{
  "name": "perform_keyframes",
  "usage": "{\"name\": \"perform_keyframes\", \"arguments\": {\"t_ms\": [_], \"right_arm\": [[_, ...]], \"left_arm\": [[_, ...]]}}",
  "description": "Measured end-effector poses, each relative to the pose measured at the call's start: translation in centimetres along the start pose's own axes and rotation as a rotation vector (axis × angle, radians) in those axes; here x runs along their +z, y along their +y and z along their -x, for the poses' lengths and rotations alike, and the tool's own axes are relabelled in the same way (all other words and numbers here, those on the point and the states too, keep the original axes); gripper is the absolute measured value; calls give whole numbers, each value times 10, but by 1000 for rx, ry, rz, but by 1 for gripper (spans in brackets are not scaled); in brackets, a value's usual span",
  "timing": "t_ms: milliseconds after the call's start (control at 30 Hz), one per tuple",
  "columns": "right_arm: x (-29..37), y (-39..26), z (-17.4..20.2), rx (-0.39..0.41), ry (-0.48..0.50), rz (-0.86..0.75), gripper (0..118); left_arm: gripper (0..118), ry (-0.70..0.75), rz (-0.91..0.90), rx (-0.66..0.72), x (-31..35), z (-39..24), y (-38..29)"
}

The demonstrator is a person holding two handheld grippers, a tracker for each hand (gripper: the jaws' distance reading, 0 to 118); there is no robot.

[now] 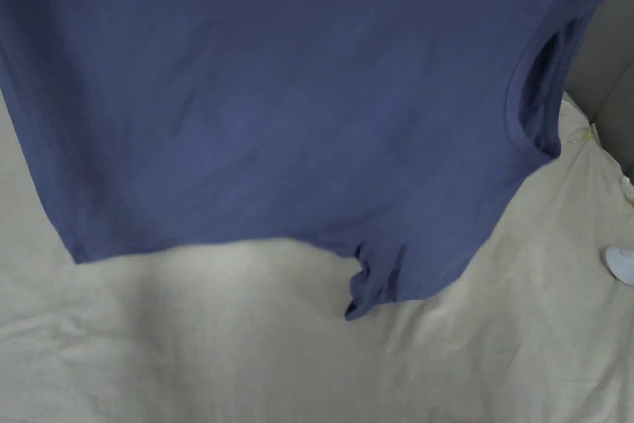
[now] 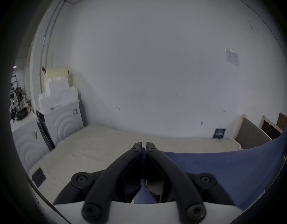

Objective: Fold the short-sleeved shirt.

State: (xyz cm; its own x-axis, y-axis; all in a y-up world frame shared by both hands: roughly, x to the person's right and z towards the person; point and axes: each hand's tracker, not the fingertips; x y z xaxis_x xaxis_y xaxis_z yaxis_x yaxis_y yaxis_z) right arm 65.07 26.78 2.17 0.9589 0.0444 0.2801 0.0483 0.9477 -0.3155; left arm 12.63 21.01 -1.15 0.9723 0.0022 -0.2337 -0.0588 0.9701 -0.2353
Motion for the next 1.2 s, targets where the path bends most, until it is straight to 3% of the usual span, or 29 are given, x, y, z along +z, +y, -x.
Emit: {"name": "perform_keyframes", "arguments": {"t_ms": [333, 433, 600, 733, 867, 967, 1033, 1200], "right_arm": [[-34, 88, 42, -33, -52, -279, 1], [-44, 101, 50, -1, -82, -308, 1], [-63, 97, 54, -56, -95, -331, 1], [-85, 62, 52, -62, -105, -306, 1], [-108, 9, 38, -136, -44, -165, 1], [-123, -35, 25, -123, -48, -76, 1], [-129, -69, 16, -114, -48, 12, 1], [-128, -153, -9, -179, -40, 151, 1]], "left_arm": [[0, 103, -220, -28, -66, -23, 65], [0, 114, -266, -61, -84, -29, 71], [0, 126, -284, -56, -107, -42, 64], [0, 107, -229, -62, -125, -54, 31], [0, 83, -127, -66, -137, -60, -26], [0, 53, -18, -51, -140, -60, -73], [0, 45, 55, -69, -133, -58, -106], [0, 6, 190, -72, -101, -43, -178]]}}
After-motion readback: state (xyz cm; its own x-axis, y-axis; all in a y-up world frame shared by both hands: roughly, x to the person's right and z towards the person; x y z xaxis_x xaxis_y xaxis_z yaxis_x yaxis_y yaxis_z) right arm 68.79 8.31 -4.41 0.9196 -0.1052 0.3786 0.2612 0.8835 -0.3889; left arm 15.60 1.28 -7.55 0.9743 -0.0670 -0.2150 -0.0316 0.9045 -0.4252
